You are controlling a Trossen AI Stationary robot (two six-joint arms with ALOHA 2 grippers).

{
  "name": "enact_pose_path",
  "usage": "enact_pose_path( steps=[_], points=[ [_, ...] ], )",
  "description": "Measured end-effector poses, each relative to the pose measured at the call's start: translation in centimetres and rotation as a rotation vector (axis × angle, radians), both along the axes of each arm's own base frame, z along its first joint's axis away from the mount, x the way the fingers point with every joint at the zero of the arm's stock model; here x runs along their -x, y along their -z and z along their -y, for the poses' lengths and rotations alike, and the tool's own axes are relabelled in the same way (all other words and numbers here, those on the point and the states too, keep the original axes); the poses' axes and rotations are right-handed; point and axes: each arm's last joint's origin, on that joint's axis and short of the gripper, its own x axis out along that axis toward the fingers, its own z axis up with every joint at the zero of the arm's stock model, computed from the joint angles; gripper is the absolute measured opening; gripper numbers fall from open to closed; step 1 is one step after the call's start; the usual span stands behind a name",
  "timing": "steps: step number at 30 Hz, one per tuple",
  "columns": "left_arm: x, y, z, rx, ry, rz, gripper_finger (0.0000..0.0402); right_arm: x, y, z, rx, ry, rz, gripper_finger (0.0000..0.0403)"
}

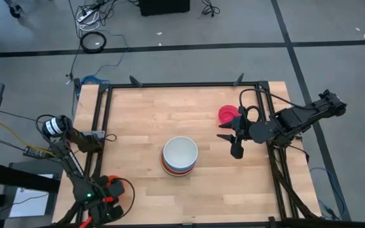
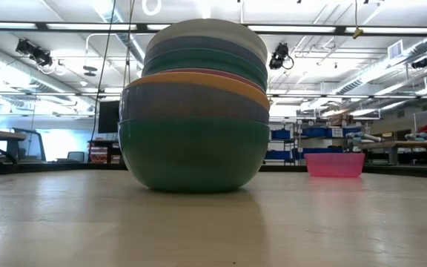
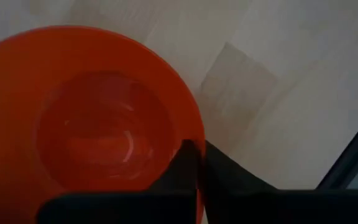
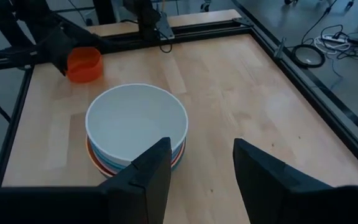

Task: Nest bowls inside each other
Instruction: Stack the orange bowl on top of the white bowl

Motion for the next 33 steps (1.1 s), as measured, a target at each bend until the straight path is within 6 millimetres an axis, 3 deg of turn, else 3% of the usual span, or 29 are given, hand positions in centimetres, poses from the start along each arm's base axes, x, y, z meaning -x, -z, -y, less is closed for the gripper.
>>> enact_pose_path(
  steps=[3, 6, 15, 20, 23, 27, 33],
  points=[
    [-0.2, -0.5, 0.1, -0.016, 0.000, 0.015, 0.0006, 0.0, 0.0, 0.0, -0.002, -0.002, -0.001, 0.0160],
    [-1.1, -2.6, 0.2, -0.082, 0.007, 0.047, 0.0004, 0.0, 0.0, 0.0, -0.002, -0.002, -0.001, 0.0160],
    [-5.8, -14.7, -3.4, -0.539, 0.080, 0.284, 0.0004, 0.0, 0.0, 0.0, 0.002, 0.005, 0.002, 0.0160],
    [-10.2, -18.6, -6.2, -0.654, 0.208, 0.370, 0.0003, -0.1, -0.1, 0.0, -0.002, 0.007, 0.012, 0.0160],
    [-12.6, -19.2, -8.2, -0.690, 0.290, 0.355, 0.0003, -0.1, -0.1, 0.0, -0.001, 0.008, 0.012, 0.0160],
    [-15.4, -18.6, -10.2, -0.588, 0.388, 0.330, 0.0003, 0.0, 0.0, 0.1, 0.014, 0.041, 0.010, 0.0160],
    [-18.1, -17.5, -12.0, -0.532, 0.498, 0.387, 0.0003, 0.2, 0.2, 0.5, 0.056, 0.119, -0.003, 0.0160]
  ],
)
